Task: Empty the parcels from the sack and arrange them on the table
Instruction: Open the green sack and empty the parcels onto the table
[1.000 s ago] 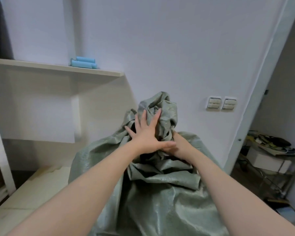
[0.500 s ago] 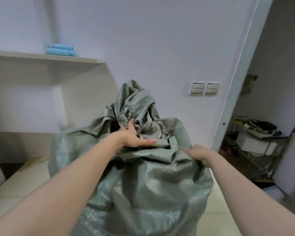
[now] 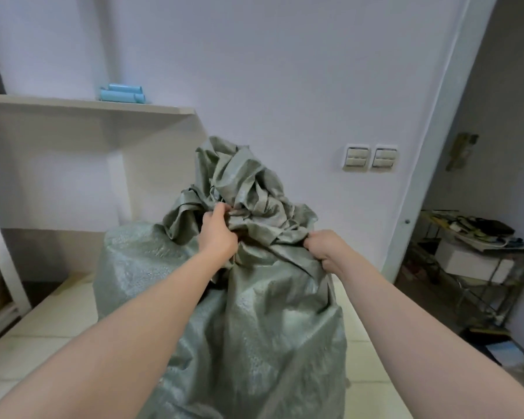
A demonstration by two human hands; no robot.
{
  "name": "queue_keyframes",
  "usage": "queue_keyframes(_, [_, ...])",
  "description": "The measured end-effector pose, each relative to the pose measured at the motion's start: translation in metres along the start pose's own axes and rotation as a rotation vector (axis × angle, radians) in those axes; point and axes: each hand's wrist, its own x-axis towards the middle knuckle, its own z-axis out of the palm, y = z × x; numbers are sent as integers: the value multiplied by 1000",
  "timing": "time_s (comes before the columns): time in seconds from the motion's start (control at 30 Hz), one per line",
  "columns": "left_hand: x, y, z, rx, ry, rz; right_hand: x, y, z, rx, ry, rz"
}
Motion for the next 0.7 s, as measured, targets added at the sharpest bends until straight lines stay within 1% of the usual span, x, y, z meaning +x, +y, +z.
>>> queue_keyframes(0.03, [5,9,-5,-56,48,34,5,-4,1,89,43,-75])
queue_keyframes(0.07, [11,19,-12,-98,95,71,8,-11,2,140,125,-122])
queue_keyframes(0.1, [17,29,-18,-130,135,105,8,-20,2,178,164,-174])
queue_keyframes(0.17, [30,48,-31,-184,182,165,-1,-39,1,247,182,-262])
queue_keyframes(0.27, [45,69,-43,-282,211,243,-12,-63,-2,475,170,-381])
queue_keyframes(0.3, [47,71,-44,-290,219,265,-15,-65,-2,499,166,-396])
queue_keyframes(0.33, [47,71,-43,-279,220,283,-15,-64,-2,483,176,-396])
queue_keyframes(0.4, [44,59,-39,-215,201,303,-15,-58,1,397,181,-333])
queue_keyframes(0.47, [42,38,-33,-140,177,299,-16,-50,6,340,130,-242])
queue_keyframes(0.53, [44,15,-30,-39,160,273,-18,-50,10,396,95,-148])
queue_keyframes(0.6, [42,-2,-30,63,133,245,-19,-56,12,476,123,-83])
queue_keyframes(0.63, [40,-9,-29,108,111,236,-14,-59,12,421,181,-85])
queue_keyframes(0.7, [33,-17,-24,161,25,265,-9,-66,12,129,320,-196])
